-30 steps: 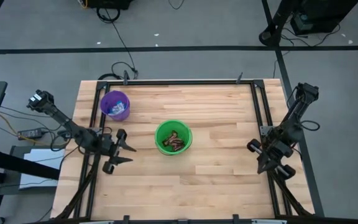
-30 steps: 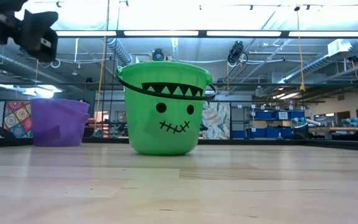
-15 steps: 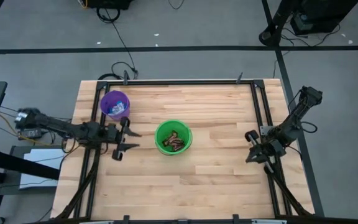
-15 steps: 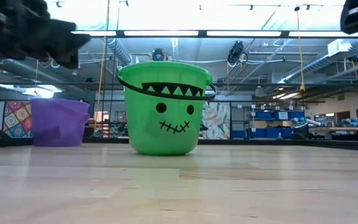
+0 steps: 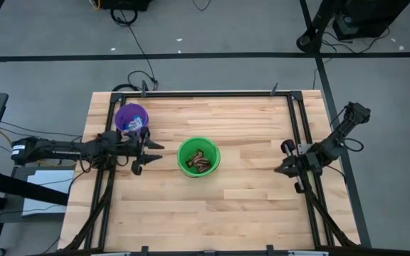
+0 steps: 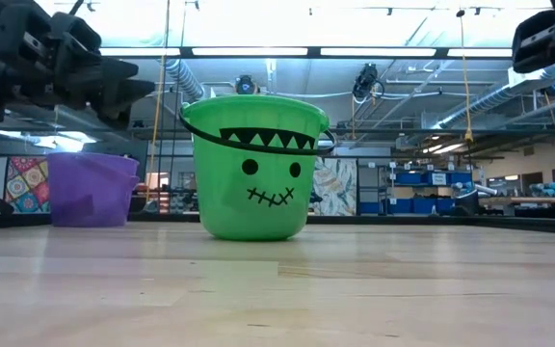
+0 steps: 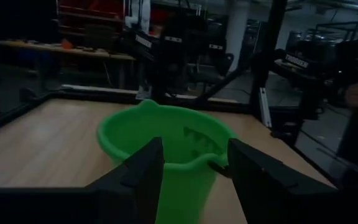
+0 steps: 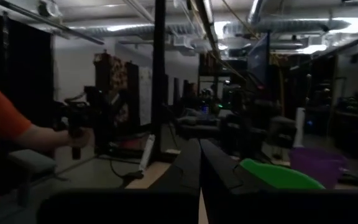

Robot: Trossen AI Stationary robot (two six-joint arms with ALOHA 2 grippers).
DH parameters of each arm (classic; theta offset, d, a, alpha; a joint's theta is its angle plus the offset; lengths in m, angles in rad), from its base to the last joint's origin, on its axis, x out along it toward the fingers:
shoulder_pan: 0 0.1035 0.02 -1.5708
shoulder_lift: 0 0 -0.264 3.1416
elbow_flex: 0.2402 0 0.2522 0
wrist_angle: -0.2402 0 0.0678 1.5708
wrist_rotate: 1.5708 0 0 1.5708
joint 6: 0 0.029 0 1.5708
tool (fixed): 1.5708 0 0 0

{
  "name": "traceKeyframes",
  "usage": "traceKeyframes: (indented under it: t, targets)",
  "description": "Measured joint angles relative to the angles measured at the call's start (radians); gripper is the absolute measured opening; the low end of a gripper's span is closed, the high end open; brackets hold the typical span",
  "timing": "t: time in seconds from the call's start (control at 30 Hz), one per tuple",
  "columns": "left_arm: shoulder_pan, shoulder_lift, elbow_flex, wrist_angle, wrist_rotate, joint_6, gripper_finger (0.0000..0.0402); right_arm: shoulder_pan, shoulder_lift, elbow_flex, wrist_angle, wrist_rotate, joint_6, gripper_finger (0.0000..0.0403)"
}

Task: Sort candy by brand, put in halloween buckets
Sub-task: Return to Home Position

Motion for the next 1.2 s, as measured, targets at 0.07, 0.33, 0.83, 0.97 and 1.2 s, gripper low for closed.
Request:
traceKeyframes:
  t: [0.07, 0.33, 0.83, 0.97, 1.2]
  targets:
    - [0.000, -0.014, 0.001, 0.000, -0.006, 0.026, 0.0181, 0.009, 0.000, 0.000, 0.011, 0.021, -0.027, 0.0011]
    - [0.001, -0.199, 0.100, -0.281, -0.080, 0.140, 0.0181, 0.067, -0.001, 0.000, 0.135, 0.030, -0.248, 0.0011]
    - [0.001, -0.502, 0.131, -0.441, -0.149, 0.151, 0.0181, 0.091, 0.003, 0.000, 0.152, 0.179, -0.310, 0.0011]
    - [0.001, -0.502, 0.093, -0.431, -0.131, 0.141, 0.0181, 0.091, 0.003, 0.000, 0.149, 0.167, -0.310, 0.0011]
    - [0.000, -0.500, 0.000, -0.337, -0.102, 0.083, 0.0181, 0.091, 0.003, 0.000, 0.114, 0.215, -0.269, 0.0012]
